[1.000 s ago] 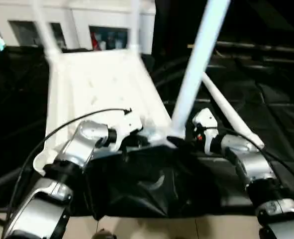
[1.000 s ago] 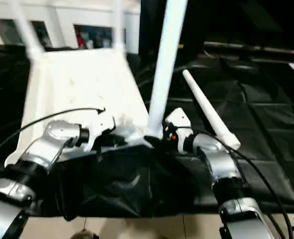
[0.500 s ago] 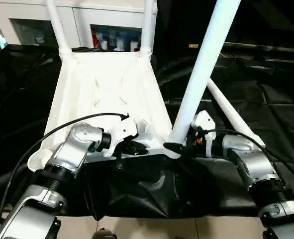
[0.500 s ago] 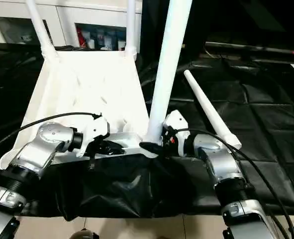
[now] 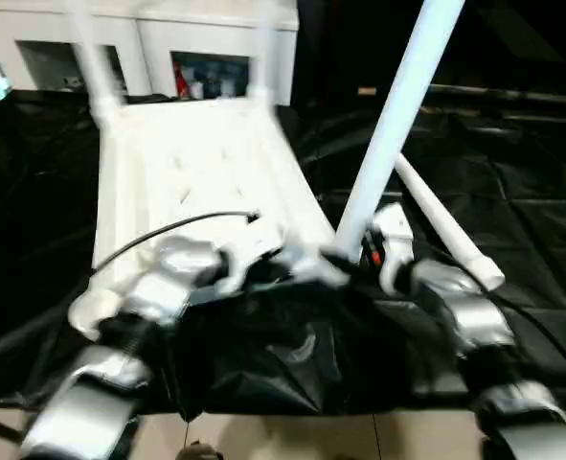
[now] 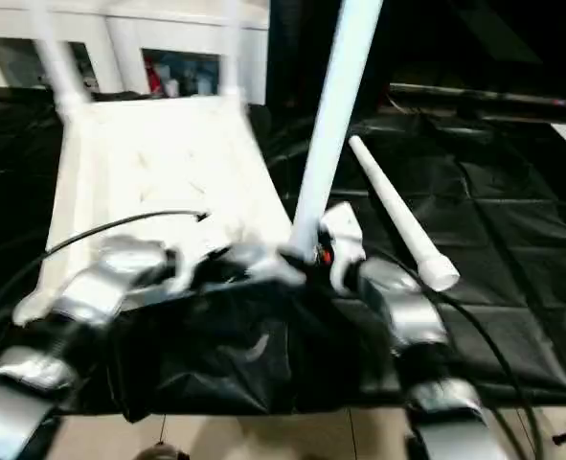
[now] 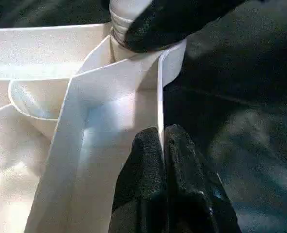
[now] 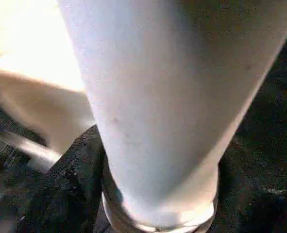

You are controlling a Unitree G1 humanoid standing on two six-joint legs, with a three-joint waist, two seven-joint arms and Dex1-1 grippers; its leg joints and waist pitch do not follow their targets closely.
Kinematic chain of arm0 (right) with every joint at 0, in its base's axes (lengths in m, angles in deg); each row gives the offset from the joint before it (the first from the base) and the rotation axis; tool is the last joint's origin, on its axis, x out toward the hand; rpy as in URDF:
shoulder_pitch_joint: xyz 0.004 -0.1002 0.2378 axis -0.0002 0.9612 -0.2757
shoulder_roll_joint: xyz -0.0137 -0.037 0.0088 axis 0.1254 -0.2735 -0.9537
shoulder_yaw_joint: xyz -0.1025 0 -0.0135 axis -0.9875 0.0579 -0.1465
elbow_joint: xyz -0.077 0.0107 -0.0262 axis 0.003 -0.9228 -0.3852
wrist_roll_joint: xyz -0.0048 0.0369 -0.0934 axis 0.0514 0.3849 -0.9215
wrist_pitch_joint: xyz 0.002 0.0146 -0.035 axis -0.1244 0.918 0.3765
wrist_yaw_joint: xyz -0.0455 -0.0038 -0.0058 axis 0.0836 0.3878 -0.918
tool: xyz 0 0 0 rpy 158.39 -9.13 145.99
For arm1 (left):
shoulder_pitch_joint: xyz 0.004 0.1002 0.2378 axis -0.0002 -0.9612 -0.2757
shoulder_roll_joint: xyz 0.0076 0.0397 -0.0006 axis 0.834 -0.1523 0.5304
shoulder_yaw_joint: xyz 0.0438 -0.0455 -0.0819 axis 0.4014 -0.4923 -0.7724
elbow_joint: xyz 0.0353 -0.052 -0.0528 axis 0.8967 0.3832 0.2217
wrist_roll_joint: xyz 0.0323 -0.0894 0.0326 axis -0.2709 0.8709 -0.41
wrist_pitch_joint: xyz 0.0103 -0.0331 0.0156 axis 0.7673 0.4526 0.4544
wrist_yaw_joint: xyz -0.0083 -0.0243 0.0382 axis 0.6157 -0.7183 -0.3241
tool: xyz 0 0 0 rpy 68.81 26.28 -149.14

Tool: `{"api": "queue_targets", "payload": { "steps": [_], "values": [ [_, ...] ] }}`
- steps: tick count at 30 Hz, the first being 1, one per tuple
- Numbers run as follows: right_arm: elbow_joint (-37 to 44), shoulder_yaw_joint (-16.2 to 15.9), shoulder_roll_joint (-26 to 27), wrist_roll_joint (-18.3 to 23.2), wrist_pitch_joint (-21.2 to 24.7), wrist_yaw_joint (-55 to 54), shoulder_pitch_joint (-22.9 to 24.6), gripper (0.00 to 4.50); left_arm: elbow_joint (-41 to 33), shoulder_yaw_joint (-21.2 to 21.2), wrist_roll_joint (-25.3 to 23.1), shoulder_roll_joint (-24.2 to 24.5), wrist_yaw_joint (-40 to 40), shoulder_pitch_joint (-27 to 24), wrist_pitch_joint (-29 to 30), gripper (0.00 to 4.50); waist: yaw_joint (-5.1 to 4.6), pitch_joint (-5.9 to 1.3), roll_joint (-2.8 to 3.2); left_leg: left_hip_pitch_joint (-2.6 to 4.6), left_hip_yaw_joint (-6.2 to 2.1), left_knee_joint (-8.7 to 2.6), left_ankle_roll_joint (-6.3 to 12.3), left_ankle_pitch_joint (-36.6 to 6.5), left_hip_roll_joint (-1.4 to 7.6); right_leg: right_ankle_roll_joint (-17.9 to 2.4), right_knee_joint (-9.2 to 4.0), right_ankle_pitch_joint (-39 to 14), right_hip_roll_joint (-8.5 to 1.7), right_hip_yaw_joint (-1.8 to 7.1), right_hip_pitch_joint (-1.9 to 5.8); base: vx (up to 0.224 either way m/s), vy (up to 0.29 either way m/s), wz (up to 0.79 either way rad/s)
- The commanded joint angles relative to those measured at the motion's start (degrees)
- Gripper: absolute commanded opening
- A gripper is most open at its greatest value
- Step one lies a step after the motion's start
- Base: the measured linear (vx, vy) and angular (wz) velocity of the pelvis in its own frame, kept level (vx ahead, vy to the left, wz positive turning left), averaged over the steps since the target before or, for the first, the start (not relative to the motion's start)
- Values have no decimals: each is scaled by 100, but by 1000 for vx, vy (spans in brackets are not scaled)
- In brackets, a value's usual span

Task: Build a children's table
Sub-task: Rotate leg to tighten

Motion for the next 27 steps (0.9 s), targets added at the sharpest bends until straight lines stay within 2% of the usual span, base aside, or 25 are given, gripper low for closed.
{"api": "queue_targets", "payload": {
  "steps": [1, 2, 4, 5, 7, 8, 9, 11, 13, 16, 18, 20, 21, 22, 24, 27],
  "values": [
    [-464, 96, 274, -102, 239, -869, -30, 274, 252, -149, 36, -323, -706, 131, 107, 0, 0, -321, -29, 16, -28, -352, 58, -895, 150, -946, -502, -1135, -488, 316, 216, 0, 0, 0],
    [-805, 257, 599, -79, 216, -1636, -202, 274, 409, -130, -28, -609, -1100, 244, 216, 0, -7, -326, -2, 30, -29, -357, 26, -875, 153, -981, -494, -1082, -486, 317, 206, 0, 0, 0],
    [-1075, 360, 873, -65, 121, -2146, -349, 274, 545, -98, -93, -839, -1373, 337, 267, 0, -16, -333, -4, 36, -31, -358, -42, -861, 151, -1047, -481, -888, -475, 312, 213, 0, 0, 0],
    [-1150, 324, 972, -127, 32, -2248, -399, 274, 612, -85, -126, -926, -1470, 376, 266, 0, 0, -340, 8, 38, -24, -349, -20, -866, 149, -1060, -472, -722, -477, 318, 214, 0, 0, 0],
    [-1279, 187, 1178, -278, -197, -2276, -494, 274, 762, -10, -205, -1036, -1579, 452, 169, 0, 4, -347, -7, 17, -21, -344, 46, -816, 139, -1059, -456, -457, -470, 312, 234, 0, 0, 0],
    [-1288, 171, 1201, -288, -227, -2264, -505, 309, 773, -2, -210, -1041, -1572, 456, 151, 0, 10, -346, -8, 12, -20, -343, 65, -822, 135, -1048, -458, -450, -474, 313, 244, 0, 0, 0],
    [-1293, 183, 1212, -275, -275, -2260, -514, 309, 778, -13, -196, -1043, -1557, 457, 151, 0, 17, -344, -14, 7, -22, -344, 83, -831, 135, -1034, -462, -465, -479, 311, 250, 0, 0, 0],
    [-1304, 207, 1215, -283, -347, -2223, -552, 349, 769, -45, -173, -1014, -1527, 454, 147, 0, 17, -323, -12, 14, -25, -360, 86, -1005, 140, -970, -497, -771, -485, 308, 237, 0, 0, 0],
    [-1307, 182, 1168, -340, -421, -2162, -584, 364, 748, -77, -137, -957, -1464, 442, 121, 0, 7, -310, -29, 8, -32, -375, 69, -1116, 141, -904, -524, -1044, -490, 306, 231, 0, 0, 0],
    [-1097, 107, 887, -246, -579, -1413, -562, 378, 616, -106, -13, -720, -1041, 337, -38, 0, -10, -310, -25, 0, -38, -376, 86, -1188, 143, -844, -540, -1221, -491, 310, 231, 0, 0, 0],
    [-1091, 105, 880, -244, -579, -1396, -560, 378, 613, -106, -12, -715, -1034, 335, -40, 0, -6, -319, -26, -11, -38, -367, 138, -1092, 148, -873, -523, -1056, -491, 313, 240, 0, 0, 0],
    [-661, -108, 452, -169, -548, -423, -391, 378, 472, -99, 38, -436, -617, 224, -108, 0, 3, -322, -36, -15, -30, -352, 220, -1012, 146, -937, -514, -867, -485, 306, 262, 0, 0, 0],
    [-661, -108, 452, -169, -548, -423, -391, 378, 472, -99, 38, -436, -617, 224, -108, 0, 8, -329, -41, -30, -27, -340, 285, -898, 149, -969, -486, -657, -482, 312, 268, 0, 0, 0],
    [-146, -337, -47, -131, -496, 498, -158, 378, 357, -114, 108, -161, -184, 130, -280, 0, 15, -325, -28, -34, -34, -345, 310, -853, 142, -961, -490, -604, -469, 303, 279, 0, 0, 0],
    [-17, -376, -177, -105, -455, 732, -97, 378, 320, -115, 129, -88, -68, 107, -292, 0, 23, -338, -44, -31, -23, -320, 416, -757, 148, -1027, -456, -318, -469, 310, 280, 0, 0, 0],
    [362, -486, -657, -25, -366, 1579, 79, 378, 64, -107, 327, 193, 589, -32, -459, 0, 20, -340, -43, -18, -26, -324, 428, -715, 166, -1177, -436, -240, -472, 297, 284, 0, 0, 0]
  ]
}}
